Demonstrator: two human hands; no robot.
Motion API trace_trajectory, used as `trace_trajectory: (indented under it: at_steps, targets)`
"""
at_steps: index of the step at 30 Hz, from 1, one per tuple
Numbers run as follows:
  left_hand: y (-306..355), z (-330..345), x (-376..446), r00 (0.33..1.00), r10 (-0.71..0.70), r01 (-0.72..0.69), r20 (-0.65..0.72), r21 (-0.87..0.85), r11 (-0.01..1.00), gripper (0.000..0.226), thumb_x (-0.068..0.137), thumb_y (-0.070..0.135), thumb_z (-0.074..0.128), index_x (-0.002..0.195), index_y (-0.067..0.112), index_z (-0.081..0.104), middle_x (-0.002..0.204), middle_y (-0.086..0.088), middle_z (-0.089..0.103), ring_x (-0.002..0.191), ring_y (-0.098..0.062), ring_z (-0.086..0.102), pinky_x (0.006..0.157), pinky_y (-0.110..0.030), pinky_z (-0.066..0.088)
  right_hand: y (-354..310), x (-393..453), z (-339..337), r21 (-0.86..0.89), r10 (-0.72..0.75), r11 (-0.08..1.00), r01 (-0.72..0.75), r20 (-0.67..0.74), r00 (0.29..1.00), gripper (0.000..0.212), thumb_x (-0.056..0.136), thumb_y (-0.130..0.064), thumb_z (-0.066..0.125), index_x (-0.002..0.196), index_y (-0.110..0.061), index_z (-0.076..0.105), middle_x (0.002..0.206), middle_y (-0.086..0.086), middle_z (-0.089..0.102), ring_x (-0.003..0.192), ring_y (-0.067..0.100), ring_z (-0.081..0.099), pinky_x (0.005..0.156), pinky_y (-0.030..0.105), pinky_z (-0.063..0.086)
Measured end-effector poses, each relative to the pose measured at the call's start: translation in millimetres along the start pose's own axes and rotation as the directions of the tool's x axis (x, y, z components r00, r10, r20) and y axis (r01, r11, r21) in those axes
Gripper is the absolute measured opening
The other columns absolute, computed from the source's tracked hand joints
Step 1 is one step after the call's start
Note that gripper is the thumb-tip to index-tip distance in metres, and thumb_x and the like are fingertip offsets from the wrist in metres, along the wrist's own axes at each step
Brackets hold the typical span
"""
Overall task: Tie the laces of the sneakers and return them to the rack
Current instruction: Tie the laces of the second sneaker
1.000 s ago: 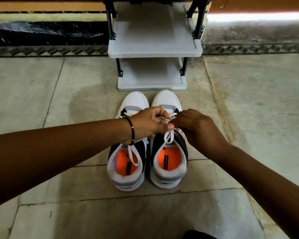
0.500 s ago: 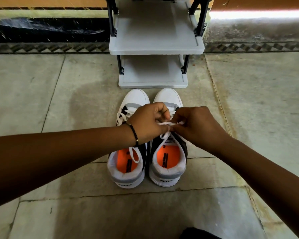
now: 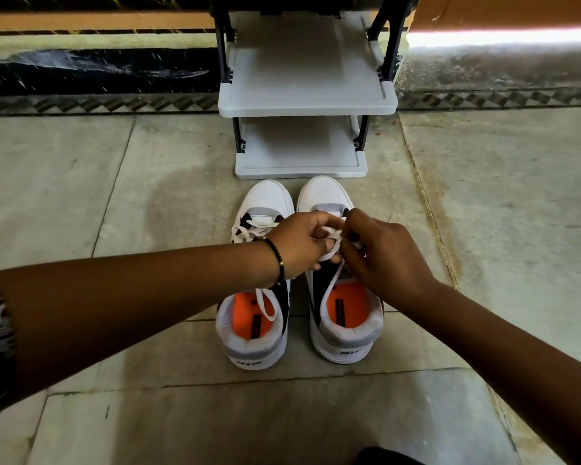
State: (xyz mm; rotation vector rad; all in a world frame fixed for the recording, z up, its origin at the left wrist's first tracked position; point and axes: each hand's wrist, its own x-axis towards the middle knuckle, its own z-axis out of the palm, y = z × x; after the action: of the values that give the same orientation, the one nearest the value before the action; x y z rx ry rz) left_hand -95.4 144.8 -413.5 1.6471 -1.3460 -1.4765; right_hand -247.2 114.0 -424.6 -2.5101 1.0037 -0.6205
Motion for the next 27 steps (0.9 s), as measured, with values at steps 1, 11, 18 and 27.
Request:
trace_trajectory:
  at_steps: [1,11,18,27]
  targets:
    - [-1,-2,2,0.999,0.04,-0.038,-0.024,0.081,0.996,0.027,0.09,0.004,0.049,0.112,0.015,0.059,0.087,-0.002,0.064,0.075,-0.011,0.064,0.069,-0.023,0.052,-1,-1,0,0.0,0.003,1.0,-0.003,-0.001,1.0,0.009,0.081,-0.012,0.056,0.085,-0.007,0.049,0.069,0.014,0.063,0.055,0.033,0.056,0.047,0.041,0.047]
    - [3,-22,1,0.888,0.449,-0.272,0.1,0.902,0.336,0.034,0.084,0.006,0.049,0.112,0.021,0.058,0.11,-0.008,0.057,0.102,-0.03,0.052,0.079,-0.036,0.036,3,-3,-11,-0.236,0.033,0.972,0.006,0.159,0.987,0.022,0.083,-0.012,0.057,0.102,-0.005,0.048,0.073,0.017,0.065,0.054,0.037,0.05,0.045,0.033,0.033]
    - [-8,-44,-7,0.879,0.414,-0.307,0.237,0.945,0.11,0.032,0.074,-0.001,0.052,0.102,0.013,0.059,0.103,-0.012,0.061,0.092,-0.035,0.061,0.077,-0.044,0.044,13,-14,-20,-0.379,0.152,0.925,-0.03,0.297,0.943,0.038,0.082,-0.002,0.04,0.111,-0.021,0.055,0.096,0.007,0.067,0.075,0.032,0.058,0.048,0.027,0.031]
    - [-28,-57,2,0.931,0.288,-0.308,0.226,0.909,0.281,0.03,0.077,-0.002,0.048,0.1,0.016,0.058,0.106,-0.004,0.059,0.092,-0.027,0.058,0.063,-0.028,0.031,33,-27,-17,-0.386,0.194,0.921,-0.053,0.336,0.922,0.025,0.084,-0.005,0.04,0.092,-0.022,0.056,0.069,0.004,0.059,0.06,0.027,0.047,0.045,0.026,0.024]
